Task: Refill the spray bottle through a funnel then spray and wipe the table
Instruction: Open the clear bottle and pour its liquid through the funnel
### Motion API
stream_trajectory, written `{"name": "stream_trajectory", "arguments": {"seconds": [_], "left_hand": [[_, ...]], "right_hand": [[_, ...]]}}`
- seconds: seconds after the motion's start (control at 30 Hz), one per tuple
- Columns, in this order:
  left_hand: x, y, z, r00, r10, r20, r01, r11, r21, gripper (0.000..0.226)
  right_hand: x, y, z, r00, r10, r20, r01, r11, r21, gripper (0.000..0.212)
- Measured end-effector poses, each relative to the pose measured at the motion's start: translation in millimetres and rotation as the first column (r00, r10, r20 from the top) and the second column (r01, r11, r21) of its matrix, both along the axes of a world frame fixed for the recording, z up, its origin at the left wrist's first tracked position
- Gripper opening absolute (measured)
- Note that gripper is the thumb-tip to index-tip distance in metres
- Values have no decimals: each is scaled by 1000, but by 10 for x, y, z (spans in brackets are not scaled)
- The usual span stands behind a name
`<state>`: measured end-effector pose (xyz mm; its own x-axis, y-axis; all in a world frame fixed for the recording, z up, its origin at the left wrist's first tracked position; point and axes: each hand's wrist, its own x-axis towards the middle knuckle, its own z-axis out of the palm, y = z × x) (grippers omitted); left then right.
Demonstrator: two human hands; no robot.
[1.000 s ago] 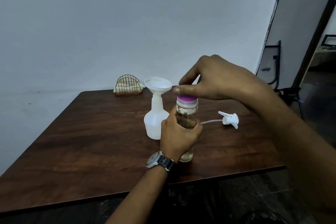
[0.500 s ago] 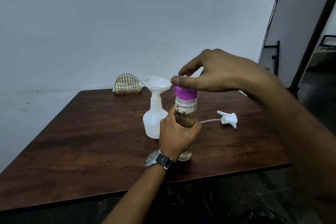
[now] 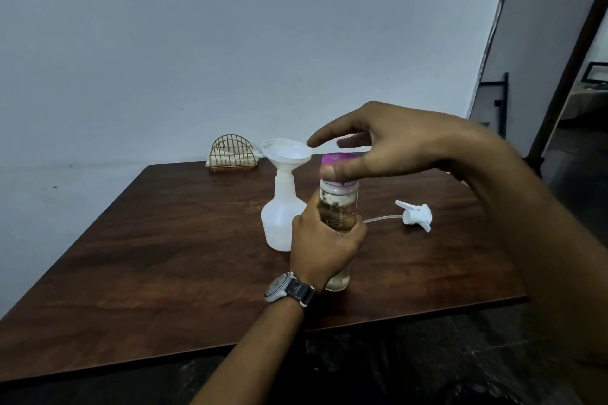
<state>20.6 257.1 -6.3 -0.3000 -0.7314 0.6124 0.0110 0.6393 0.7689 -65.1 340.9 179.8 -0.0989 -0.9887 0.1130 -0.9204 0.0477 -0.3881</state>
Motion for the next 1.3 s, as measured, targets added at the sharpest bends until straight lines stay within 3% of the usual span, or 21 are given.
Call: {"name": "stream_trajectory", "arguments": {"seconds": [0.07, 0.13, 0.23, 0.37, 0.47, 0.57, 0.7, 0.8, 0.9, 1.0, 1.07, 1.17, 1.3], "left_hand": [[-2, -16, -12, 1000, 1, -2, -1, 1000, 3, 24], [-4, -22, -23, 1000, -16, 3, 16, 1000, 15, 24], [-5, -8, -10, 1000, -15, 0, 15, 1000, 17, 26], [-4, -2, -9, 1000, 10, -7, -10, 1000, 7, 29], [-3, -11, -12, 1000, 7, 0, -7, 1000, 7, 28], [-3, -21, -25, 1000, -5, 0, 5, 1000, -6, 25], [-3, -17, -24, 1000, -5, 1, 5, 1000, -9, 26], [4, 10, 0, 1000, 0, -8, 0, 1000, -14, 28], [6, 12, 3, 1000, 1, -6, -1, 1000, -9, 27], [4, -10, -17, 1000, -18, -5, 18, 1000, -7, 26], [6, -6, -18, 1000, -23, -7, 23, 1000, -1, 26], [12, 11, 5, 1000, -9, -5, 9, 1000, 5, 28], [21, 26, 23, 1000, -5, -6, 5, 1000, 17, 32]], "right_hand": [[48, -28, 1, 979, -122, -163, 113, 992, -63, 56], [66, -61, -30, 960, -142, -243, 125, 989, -82, 49], [30, -60, -16, 969, -63, -240, 57, 998, -32, 30], [-36, -14, -4, 987, 97, -131, -87, 993, 80, 53], [-24, 10, -30, 998, 64, 20, -65, 998, 24, 60], [3, -17, -25, 977, -119, -175, 102, 989, -106, 58], [-28, -57, -21, 975, -37, -218, 24, 998, -60, 26], [-52, -9, 19, 987, 107, -116, -100, 993, 63, 57], [-6, 34, 30, 994, 107, -5, -107, 993, 43, 62], [50, -21, 16, 969, -124, -215, 107, 990, -88, 74], [76, -63, -28, 949, -150, -277, 129, 987, -92, 69], [94, -62, -41, 962, -61, -267, 50, 998, -45, 47], [66, 9, 22, 979, 37, -199, -24, 997, 68, 57]]}}
